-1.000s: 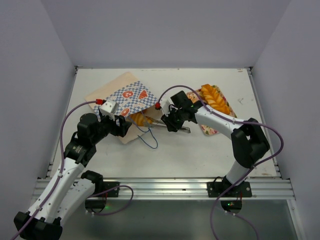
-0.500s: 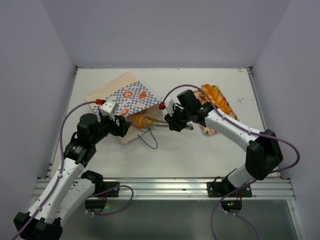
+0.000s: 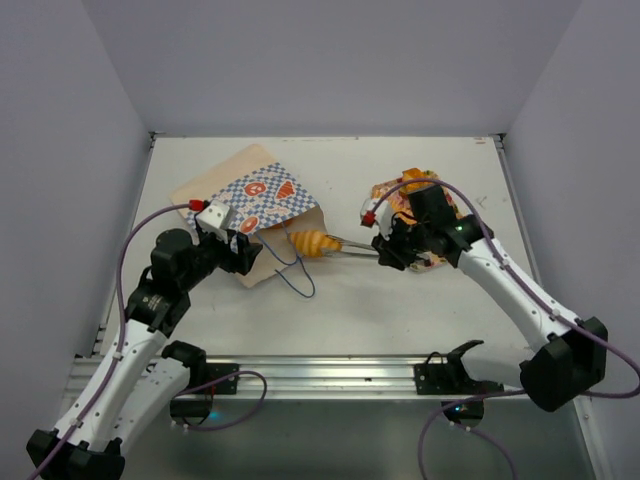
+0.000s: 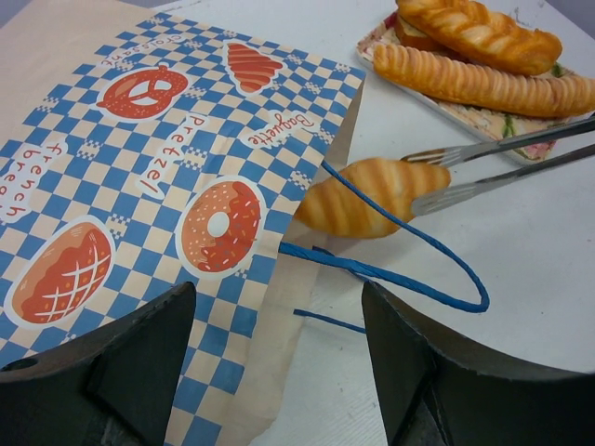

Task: Take the fake bread out of the paper bag

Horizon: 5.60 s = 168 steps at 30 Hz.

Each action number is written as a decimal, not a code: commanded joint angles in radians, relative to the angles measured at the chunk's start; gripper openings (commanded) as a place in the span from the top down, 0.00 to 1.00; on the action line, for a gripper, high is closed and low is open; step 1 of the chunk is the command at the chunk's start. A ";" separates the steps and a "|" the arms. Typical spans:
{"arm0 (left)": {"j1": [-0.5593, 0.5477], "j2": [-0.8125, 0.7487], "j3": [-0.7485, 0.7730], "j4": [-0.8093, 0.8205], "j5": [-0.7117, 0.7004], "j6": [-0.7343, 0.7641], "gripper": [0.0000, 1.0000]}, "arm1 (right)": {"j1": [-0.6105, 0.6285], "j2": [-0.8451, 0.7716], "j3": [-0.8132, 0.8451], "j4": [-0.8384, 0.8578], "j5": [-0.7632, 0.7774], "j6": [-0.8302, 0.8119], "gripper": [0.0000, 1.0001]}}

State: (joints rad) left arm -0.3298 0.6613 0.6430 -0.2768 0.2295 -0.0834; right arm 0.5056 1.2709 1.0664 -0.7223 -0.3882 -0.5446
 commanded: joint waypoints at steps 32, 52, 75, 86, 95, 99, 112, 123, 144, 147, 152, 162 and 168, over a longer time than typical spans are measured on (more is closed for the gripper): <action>-0.005 -0.077 0.046 0.033 -0.094 0.025 0.07 | -0.610 -0.033 0.105 0.064 0.104 0.198 1.00; -0.005 -0.078 0.027 0.044 -0.079 0.022 0.06 | -0.452 0.062 0.106 0.110 0.198 0.298 1.00; -0.005 -0.088 0.023 0.042 -0.078 0.027 0.06 | -0.450 0.027 0.058 0.072 0.224 0.301 0.62; -0.005 -0.089 0.027 0.037 -0.079 0.031 0.06 | -0.452 0.007 0.069 0.069 0.221 0.301 0.50; -0.005 -0.085 0.030 0.039 -0.078 0.034 0.06 | -0.452 -0.038 0.063 0.067 0.224 0.290 0.47; -0.005 -0.086 0.032 0.039 -0.078 0.036 0.06 | -0.450 -0.045 0.060 0.067 0.224 0.287 0.47; -0.005 -0.068 0.072 0.011 -0.053 0.063 0.06 | -0.438 -0.127 0.135 -0.162 -0.211 -0.030 0.52; -0.005 -0.037 0.138 -0.065 -0.015 0.174 0.06 | 0.107 -0.068 0.040 -0.123 -0.047 -0.197 0.55; -0.005 -0.060 0.086 -0.082 -0.065 0.116 0.06 | 0.315 0.280 0.049 0.500 0.465 0.087 0.54; -0.005 -0.055 0.078 -0.082 -0.064 0.126 0.06 | 0.304 0.326 0.078 0.498 0.457 0.098 0.53; -0.005 -0.063 0.053 -0.084 -0.075 0.145 0.06 | 0.287 0.360 0.099 0.511 0.449 0.094 0.52; -0.005 -0.052 0.041 -0.062 -0.068 0.143 0.06 | 0.286 0.406 0.125 0.540 0.450 0.113 0.50; -0.005 -0.037 0.041 -0.053 -0.065 0.149 0.06 | 0.278 0.455 0.156 0.540 0.442 0.133 0.50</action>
State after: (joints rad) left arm -0.3298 0.6201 0.6888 -0.3668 0.1547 0.0463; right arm 0.7914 1.7107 1.1728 -0.2379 0.0601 -0.4412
